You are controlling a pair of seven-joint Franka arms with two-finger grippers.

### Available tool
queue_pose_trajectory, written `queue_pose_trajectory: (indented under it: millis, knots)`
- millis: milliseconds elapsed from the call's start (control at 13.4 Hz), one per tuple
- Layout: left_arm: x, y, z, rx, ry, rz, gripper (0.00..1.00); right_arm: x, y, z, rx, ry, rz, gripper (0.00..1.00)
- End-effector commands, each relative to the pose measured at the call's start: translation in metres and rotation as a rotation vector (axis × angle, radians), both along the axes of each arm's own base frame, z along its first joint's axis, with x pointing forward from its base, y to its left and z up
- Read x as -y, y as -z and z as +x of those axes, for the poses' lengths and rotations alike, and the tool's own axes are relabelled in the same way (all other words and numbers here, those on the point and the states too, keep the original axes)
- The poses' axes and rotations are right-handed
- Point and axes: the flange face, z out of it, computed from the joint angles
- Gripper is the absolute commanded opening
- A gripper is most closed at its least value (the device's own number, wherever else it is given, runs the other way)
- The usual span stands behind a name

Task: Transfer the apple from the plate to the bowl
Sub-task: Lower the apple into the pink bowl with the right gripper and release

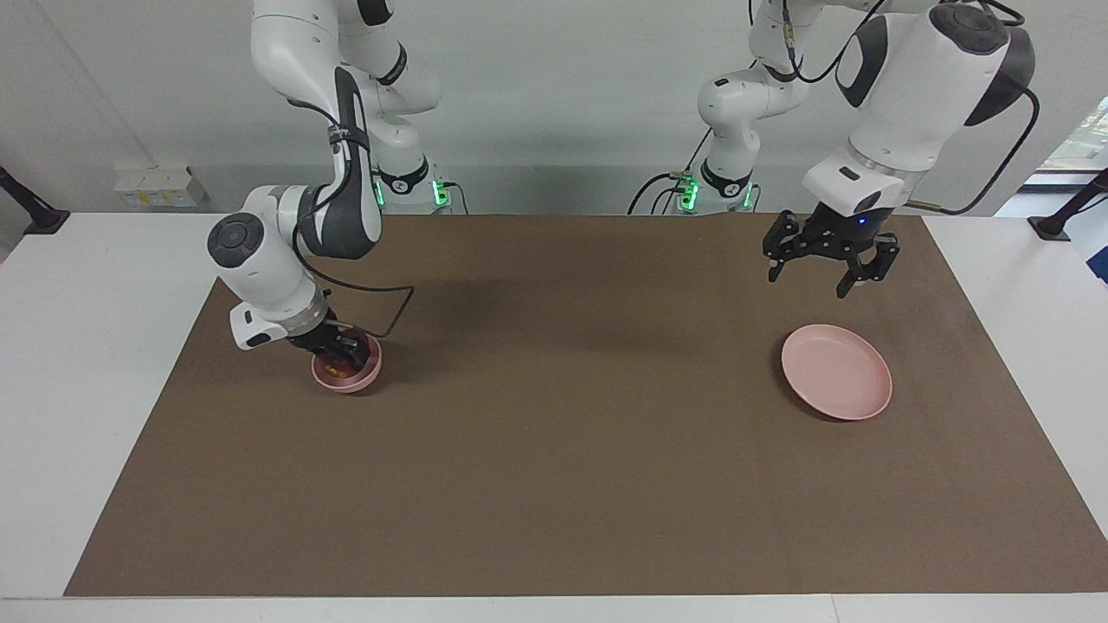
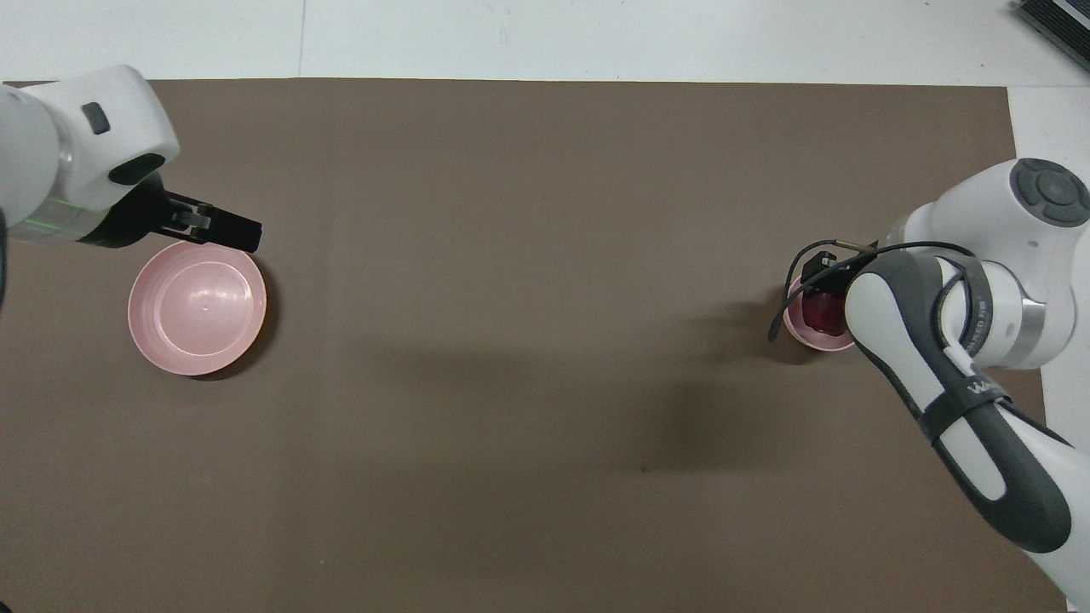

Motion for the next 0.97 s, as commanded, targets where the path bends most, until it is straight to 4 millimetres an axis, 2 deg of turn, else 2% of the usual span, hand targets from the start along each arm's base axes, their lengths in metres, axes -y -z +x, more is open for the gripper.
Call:
queue_pose_trajectory:
  millis: [0, 75, 149, 224, 299, 374, 448, 523, 598, 747, 897]
  knots:
    - [-0.008, -0.022, -0.016, -0.032, -0.023, 0.044, 1.0, 0.0, 0.007, -0.002, 0.017, -0.017, -0.01, 0.29]
    - [-0.018, -0.022, -0.015, -0.039, -0.041, 0.048, 1.0, 0.001, 0.007, -0.001, 0.032, -0.014, -0.01, 0.42]
    - [-0.027, -0.022, -0.015, -0.05, -0.059, 0.052, 1.0, 0.001, 0.007, -0.001, 0.032, -0.016, -0.01, 0.6]
    - [-0.027, -0.022, -0.02, -0.072, -0.057, 0.061, 1.0, 0.001, 0.007, -0.001, 0.032, -0.019, -0.01, 0.8]
    - [-0.031, -0.022, -0.021, -0.082, -0.066, 0.062, 1.0, 0.001, 0.008, -0.001, 0.031, -0.016, -0.01, 0.96]
    - [-0.033, -0.022, -0.02, -0.081, -0.072, 0.06, 1.0, 0.001, 0.007, -0.001, 0.029, -0.018, -0.01, 1.0]
    - [-0.031, -0.026, -0.021, -0.073, -0.069, 0.059, 1.0, 0.0, 0.005, 0.0, 0.028, -0.021, -0.009, 1.0]
    - [-0.023, -0.035, -0.022, -0.057, -0.054, 0.059, 1.0, 0.0, -0.006, 0.003, 0.04, -0.019, -0.008, 1.0]
    - [-0.024, -0.037, -0.023, -0.054, -0.057, 0.058, 1.0, 0.0, -0.019, 0.005, 0.038, -0.018, -0.006, 1.0]
    - [-0.035, -0.045, -0.032, -0.074, -0.076, 0.069, 1.0, 0.003, -0.063, 0.009, 0.044, -0.032, -0.012, 1.0]
    - [-0.034, -0.05, -0.041, -0.089, -0.077, 0.064, 1.0, 0.005, -0.117, 0.01, 0.059, -0.071, -0.039, 1.0]
